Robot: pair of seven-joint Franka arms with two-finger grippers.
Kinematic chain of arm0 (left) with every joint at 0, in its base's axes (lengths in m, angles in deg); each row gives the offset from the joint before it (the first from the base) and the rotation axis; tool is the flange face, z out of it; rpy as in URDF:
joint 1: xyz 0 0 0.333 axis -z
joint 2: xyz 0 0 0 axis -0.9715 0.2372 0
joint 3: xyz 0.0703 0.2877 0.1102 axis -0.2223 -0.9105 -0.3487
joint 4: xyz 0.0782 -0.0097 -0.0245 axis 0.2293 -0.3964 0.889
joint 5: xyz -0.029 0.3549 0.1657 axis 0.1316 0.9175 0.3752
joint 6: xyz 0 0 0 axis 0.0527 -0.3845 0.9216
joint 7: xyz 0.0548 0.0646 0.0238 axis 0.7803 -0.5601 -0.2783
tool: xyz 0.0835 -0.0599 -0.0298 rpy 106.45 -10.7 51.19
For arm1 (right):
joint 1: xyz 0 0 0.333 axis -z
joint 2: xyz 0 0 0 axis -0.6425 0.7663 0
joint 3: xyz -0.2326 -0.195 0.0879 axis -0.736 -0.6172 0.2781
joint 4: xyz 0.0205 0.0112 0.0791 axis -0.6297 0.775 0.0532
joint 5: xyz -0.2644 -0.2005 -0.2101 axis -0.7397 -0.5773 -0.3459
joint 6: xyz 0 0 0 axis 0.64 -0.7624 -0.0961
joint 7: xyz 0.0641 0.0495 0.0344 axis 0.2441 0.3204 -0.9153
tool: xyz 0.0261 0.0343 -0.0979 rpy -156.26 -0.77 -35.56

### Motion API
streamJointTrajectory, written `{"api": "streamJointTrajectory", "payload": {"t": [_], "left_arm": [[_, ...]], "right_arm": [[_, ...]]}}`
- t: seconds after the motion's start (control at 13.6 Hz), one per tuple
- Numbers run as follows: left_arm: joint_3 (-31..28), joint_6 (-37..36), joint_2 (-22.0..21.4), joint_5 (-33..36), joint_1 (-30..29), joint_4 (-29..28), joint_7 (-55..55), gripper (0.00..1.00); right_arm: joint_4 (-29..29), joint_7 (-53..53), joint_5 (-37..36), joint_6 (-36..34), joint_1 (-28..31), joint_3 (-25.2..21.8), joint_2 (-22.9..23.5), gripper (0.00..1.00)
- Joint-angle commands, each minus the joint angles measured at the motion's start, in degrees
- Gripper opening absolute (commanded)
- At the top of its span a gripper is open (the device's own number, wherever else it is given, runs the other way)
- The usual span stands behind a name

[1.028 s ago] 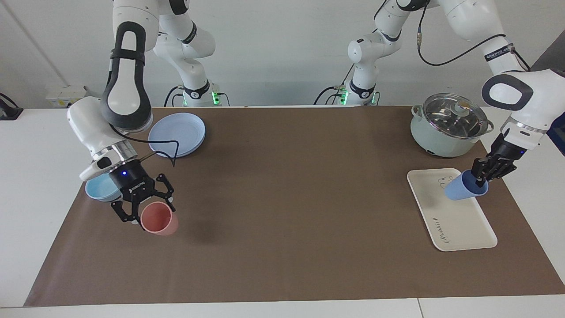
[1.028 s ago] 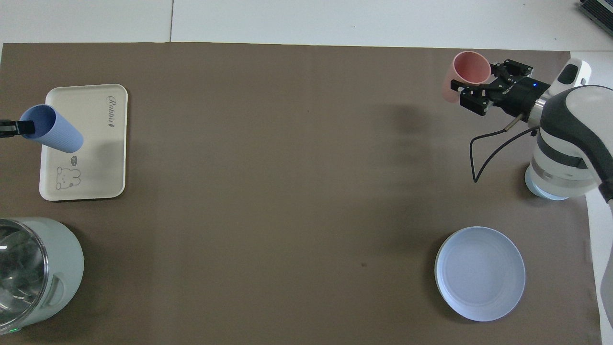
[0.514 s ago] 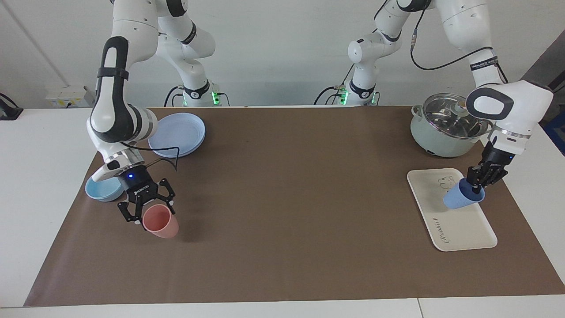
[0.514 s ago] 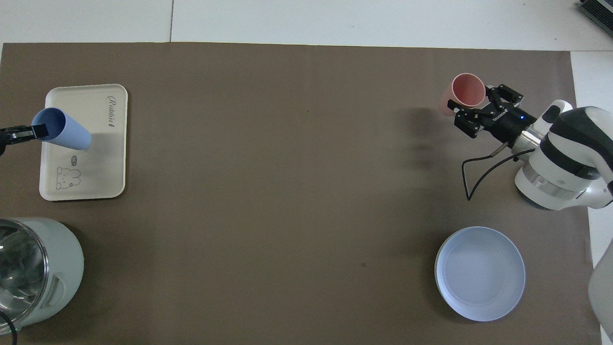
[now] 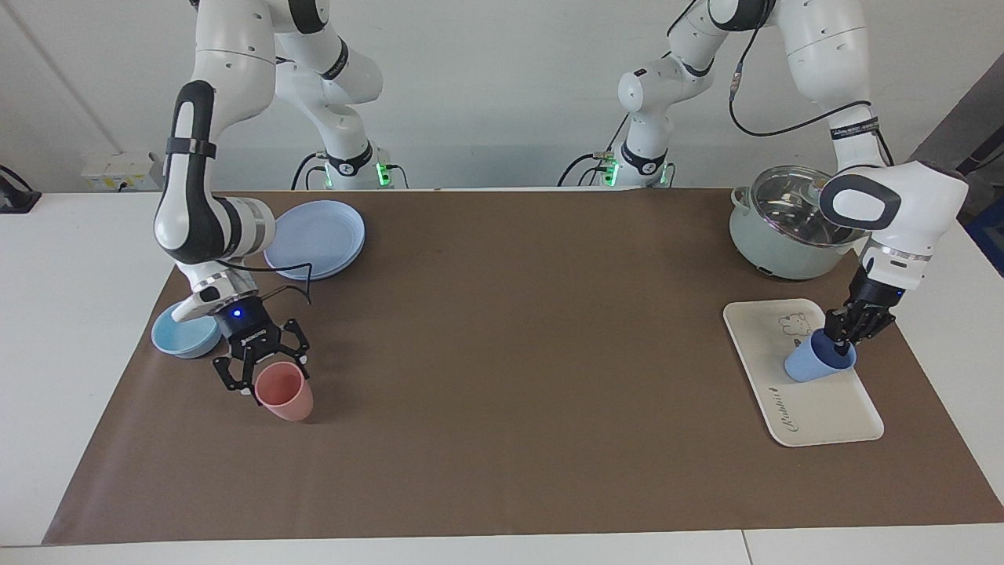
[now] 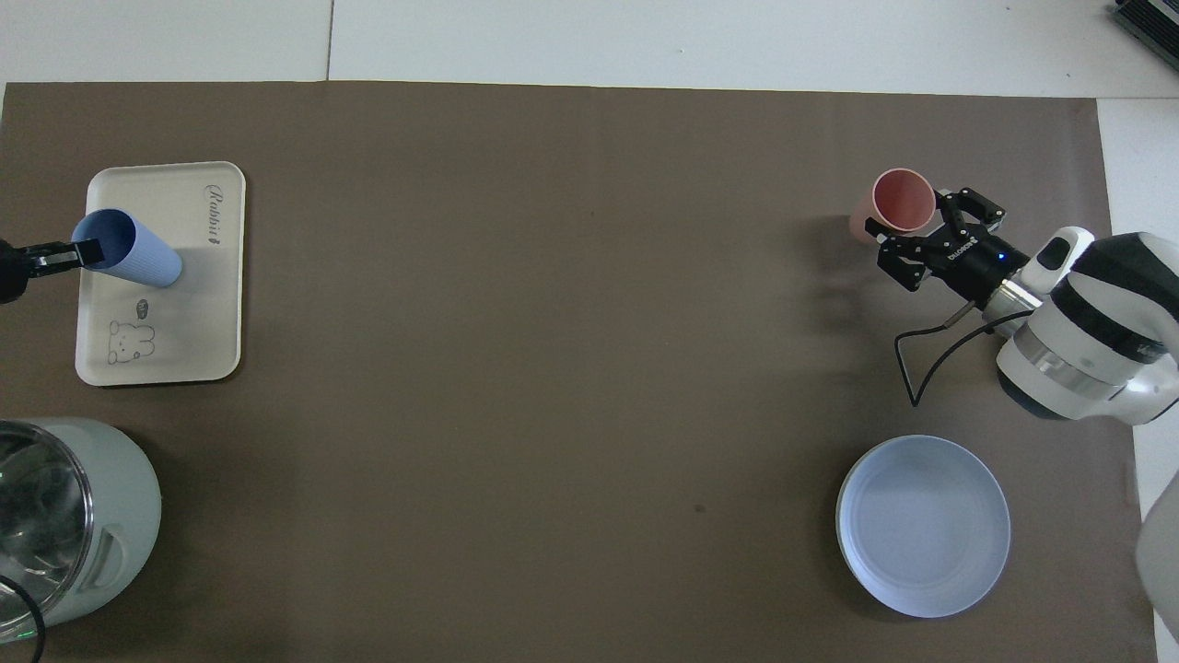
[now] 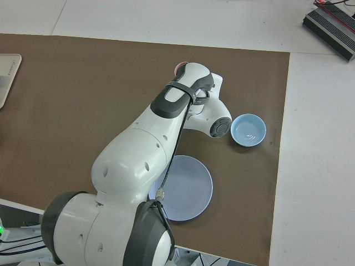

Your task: Place cup on tray

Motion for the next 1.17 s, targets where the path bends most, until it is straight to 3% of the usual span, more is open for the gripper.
{"api": "streamJointTrajectory", "payload": {"t": [0.0,0.07,0.15,0.29,0.51,0.66,0.88,1.1], "left_arm": [[-0.3,-0.1,1.1,-1.0,1.2,3.4,1.0,0.72],[-0.3,-0.6,1.6,-0.9,1.6,5.4,0.8,0.86],[-0.3,-1.8,1.7,-0.5,2.2,6.8,0.7,0.96],[-0.4,-9.6,1.4,-0.3,2.3,10.5,0.3,1.00],[-1.3,-34.7,1.2,7.5,1.5,22.0,-2.2,1.00],[-1.1,-46.5,0.9,14.2,2.7,28.0,-7.3,1.00],[-1.0,-60.4,0.8,25.6,11.2,35.2,-15.0,1.00],[-1.1,-65.1,-2.3,35.1,20.0,35.5,-20.5,1.00]], "right_arm": [[0.9,-4.4,2.8,-2.2,1.1,0.6,0.4,0.47],[0.9,-4.4,2.8,-2.2,1.2,0.6,0.4,0.99],[1.0,-4.4,2.8,-2.3,1.2,0.6,0.4,1.00],[1.0,-4.4,2.8,-2.3,1.2,0.5,0.4,1.00],[1.7,-4.2,2.8,-1.1,1.0,0.5,-1.3,1.00],[1.9,-3.5,2.3,2.4,0.3,0.5,-3.9,1.00],[1.9,-2.1,1.7,6.8,-0.9,0.6,-7.1,1.00],[1.7,6.4,-4.3,9.3,-1.4,0.8,-9.1,1.00]]}}
